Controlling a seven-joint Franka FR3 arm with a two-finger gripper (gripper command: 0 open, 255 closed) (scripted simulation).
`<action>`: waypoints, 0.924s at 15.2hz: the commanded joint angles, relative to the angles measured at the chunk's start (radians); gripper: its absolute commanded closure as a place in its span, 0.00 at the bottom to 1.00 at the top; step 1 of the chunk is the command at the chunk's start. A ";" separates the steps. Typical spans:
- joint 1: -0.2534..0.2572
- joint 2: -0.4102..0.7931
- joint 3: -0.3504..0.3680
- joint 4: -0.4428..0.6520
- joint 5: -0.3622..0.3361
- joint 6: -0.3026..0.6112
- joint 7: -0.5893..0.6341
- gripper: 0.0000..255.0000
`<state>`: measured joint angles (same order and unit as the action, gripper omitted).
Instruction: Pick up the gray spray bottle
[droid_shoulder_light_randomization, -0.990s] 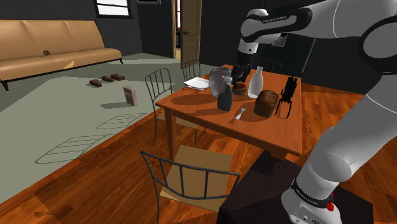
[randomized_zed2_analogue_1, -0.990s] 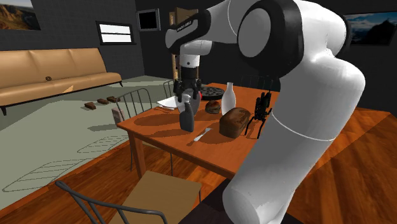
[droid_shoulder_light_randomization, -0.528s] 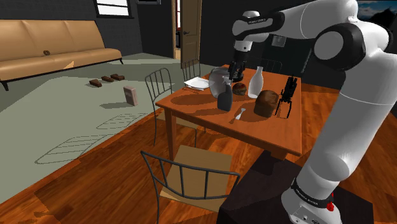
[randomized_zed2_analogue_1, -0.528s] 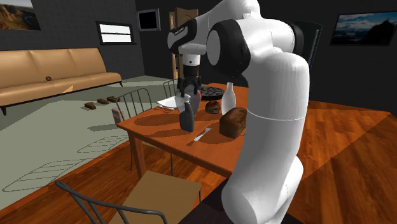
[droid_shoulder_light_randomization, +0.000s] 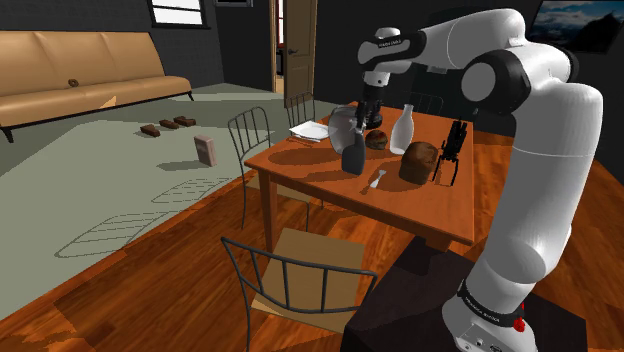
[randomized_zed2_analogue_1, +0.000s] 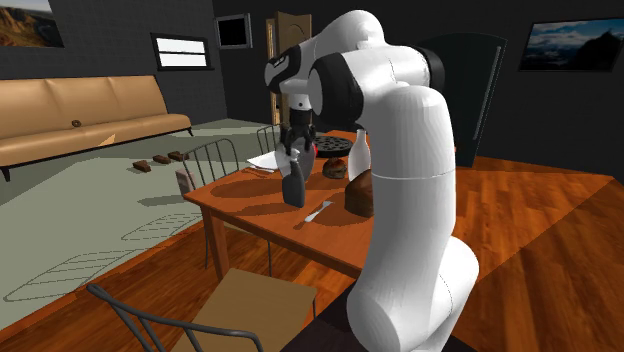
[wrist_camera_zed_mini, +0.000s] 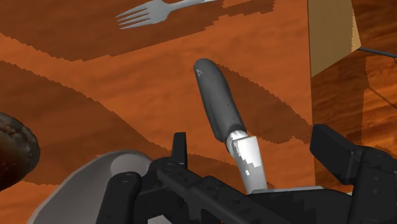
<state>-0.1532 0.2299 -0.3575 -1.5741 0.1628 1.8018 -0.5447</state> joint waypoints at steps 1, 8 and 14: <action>0.002 0.002 0.002 -0.024 0.001 0.026 0.000 0.00; 0.004 0.003 0.002 -0.043 0.002 0.046 -0.002 1.00; 0.003 0.003 0.002 -0.043 0.003 0.047 -0.003 1.00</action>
<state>-0.1498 0.2323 -0.3552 -1.6168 0.1651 1.8482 -0.5469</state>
